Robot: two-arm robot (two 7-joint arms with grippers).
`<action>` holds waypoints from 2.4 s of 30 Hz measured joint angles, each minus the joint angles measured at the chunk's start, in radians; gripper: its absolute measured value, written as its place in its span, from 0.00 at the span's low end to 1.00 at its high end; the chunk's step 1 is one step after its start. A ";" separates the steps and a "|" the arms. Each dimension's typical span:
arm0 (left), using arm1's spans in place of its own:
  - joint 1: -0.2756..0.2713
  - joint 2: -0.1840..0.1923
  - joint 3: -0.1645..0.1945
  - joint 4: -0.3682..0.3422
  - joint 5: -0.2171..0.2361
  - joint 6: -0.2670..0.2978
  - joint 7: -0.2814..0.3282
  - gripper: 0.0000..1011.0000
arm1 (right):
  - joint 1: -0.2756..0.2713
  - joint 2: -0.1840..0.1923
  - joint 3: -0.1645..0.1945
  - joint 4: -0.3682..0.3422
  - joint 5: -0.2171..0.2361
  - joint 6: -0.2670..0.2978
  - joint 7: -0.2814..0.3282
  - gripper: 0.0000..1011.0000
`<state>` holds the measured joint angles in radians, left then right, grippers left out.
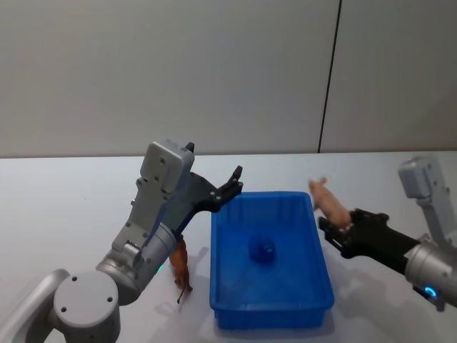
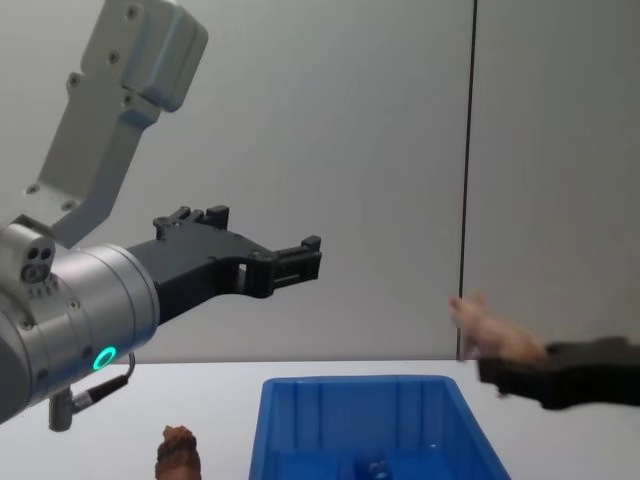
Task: Pick up the two dolls from the table and place them into the box.
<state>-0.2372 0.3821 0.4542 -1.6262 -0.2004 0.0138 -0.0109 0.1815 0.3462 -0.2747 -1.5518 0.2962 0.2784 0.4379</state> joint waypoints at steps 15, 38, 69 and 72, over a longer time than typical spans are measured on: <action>0.000 0.000 0.000 0.000 0.000 0.000 0.000 0.99 | 0.060 -0.054 -0.042 -0.003 -0.008 0.061 0.080 0.53; 0.000 0.000 0.000 0.000 0.000 0.000 0.000 0.99 | 0.037 -0.019 -0.018 -0.007 0.034 0.075 0.027 0.99; 0.050 0.035 -0.003 -0.055 -0.007 0.048 0.033 0.99 | -0.103 0.127 0.069 -0.080 0.143 -0.033 -0.008 0.99; 0.067 0.046 -0.005 -0.072 -0.015 0.063 0.046 0.99 | -0.106 0.130 0.071 -0.081 0.144 -0.036 -0.008 0.99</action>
<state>-0.1700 0.4283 0.4495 -1.6978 -0.2153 0.0763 0.0349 0.0757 0.4761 -0.2037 -1.6324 0.4406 0.2425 0.4295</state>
